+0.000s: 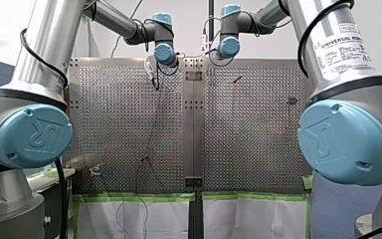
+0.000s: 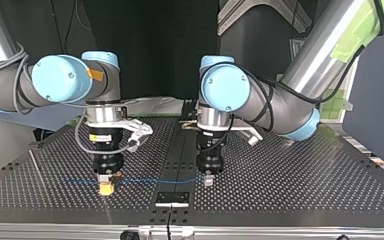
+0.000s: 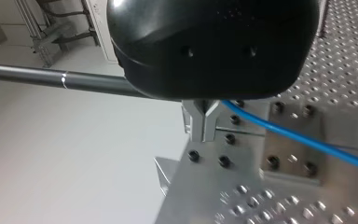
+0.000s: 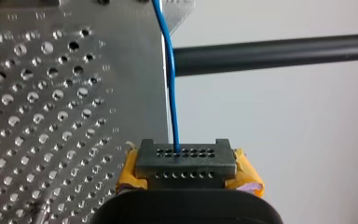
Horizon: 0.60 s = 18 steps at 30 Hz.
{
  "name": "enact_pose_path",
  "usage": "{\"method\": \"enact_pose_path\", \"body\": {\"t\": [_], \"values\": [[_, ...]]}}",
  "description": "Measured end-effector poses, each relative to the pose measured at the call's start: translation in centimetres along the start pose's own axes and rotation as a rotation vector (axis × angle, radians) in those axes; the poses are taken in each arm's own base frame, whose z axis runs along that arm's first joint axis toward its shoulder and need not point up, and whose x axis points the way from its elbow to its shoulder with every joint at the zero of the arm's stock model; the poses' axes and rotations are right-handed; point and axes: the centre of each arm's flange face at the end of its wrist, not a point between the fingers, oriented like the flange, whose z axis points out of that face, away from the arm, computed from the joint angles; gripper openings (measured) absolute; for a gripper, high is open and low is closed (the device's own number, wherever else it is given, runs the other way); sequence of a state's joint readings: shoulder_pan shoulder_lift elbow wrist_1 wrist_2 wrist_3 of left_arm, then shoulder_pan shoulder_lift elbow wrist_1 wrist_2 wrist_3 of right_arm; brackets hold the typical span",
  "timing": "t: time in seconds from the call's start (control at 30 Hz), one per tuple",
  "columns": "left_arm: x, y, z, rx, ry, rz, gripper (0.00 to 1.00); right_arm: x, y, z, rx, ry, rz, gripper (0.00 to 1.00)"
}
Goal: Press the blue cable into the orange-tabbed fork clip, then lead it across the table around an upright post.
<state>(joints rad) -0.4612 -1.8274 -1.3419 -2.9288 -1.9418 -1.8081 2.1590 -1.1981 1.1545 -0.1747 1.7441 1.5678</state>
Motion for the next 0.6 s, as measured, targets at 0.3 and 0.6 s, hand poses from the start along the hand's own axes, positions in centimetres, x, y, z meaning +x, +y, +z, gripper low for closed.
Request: {"method": "enact_pose_path", "body": {"t": [0.3, 0.6], "values": [[-1.1, -2.7, 0.1, 0.047, 0.014, -0.007, 0.00, 0.2, 1.7, 0.3, -0.025, -0.008, -0.005, 0.00], [-1.9, -4.8, 0.8, 0.070, 0.013, -0.017, 0.00, 0.3, 3.8, 0.5, -0.056, -0.030, -0.014, 0.00]]}}
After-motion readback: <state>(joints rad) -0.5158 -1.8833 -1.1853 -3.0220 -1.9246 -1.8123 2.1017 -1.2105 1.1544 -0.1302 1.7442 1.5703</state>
